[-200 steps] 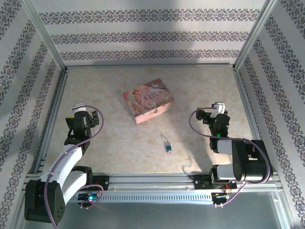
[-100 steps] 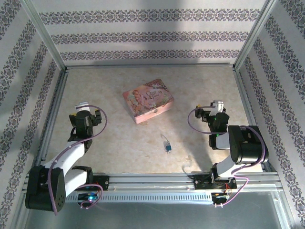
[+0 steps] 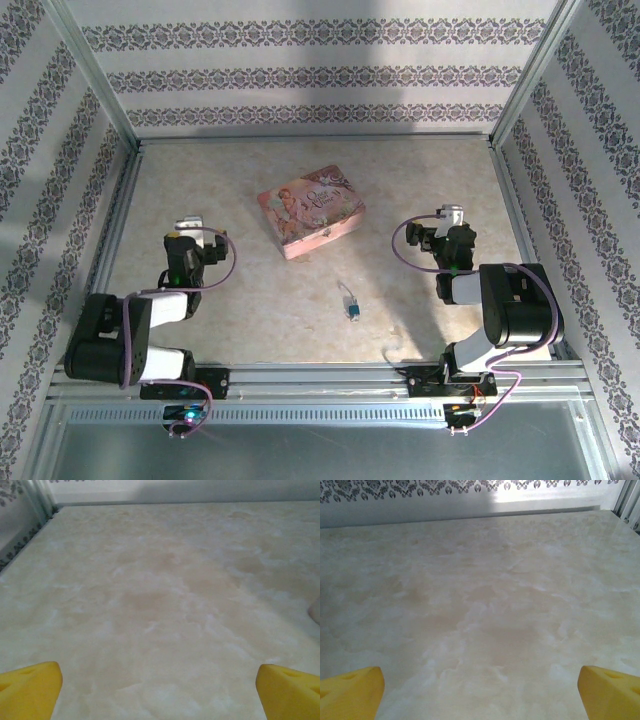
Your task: Unlock a padlock with a key
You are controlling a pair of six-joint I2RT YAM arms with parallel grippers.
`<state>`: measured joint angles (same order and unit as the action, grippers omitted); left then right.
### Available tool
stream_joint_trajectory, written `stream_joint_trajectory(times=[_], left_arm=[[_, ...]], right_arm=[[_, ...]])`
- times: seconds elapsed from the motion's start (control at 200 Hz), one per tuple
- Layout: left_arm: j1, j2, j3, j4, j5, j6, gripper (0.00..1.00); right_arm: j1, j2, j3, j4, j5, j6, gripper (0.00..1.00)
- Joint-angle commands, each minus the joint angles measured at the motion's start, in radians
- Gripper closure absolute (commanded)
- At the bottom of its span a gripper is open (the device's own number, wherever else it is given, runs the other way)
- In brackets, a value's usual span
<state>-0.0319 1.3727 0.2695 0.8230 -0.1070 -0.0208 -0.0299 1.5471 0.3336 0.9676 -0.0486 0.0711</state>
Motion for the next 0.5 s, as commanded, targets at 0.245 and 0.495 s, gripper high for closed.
stream_joint_trajectory(times=[0.245,0.495], left_arm=[[0.034,0.217,-0.012,0.366,0.157,0.024,0.01],[0.040,0.225,0.112,0.150,0.118,0.015,0.01]], right_arm=[[0.015,-0.013,0.035,-0.001,0.022,-0.019,0.02],[0.018,-0.012,0.043,-0.015,0.000,-0.029,0.02]])
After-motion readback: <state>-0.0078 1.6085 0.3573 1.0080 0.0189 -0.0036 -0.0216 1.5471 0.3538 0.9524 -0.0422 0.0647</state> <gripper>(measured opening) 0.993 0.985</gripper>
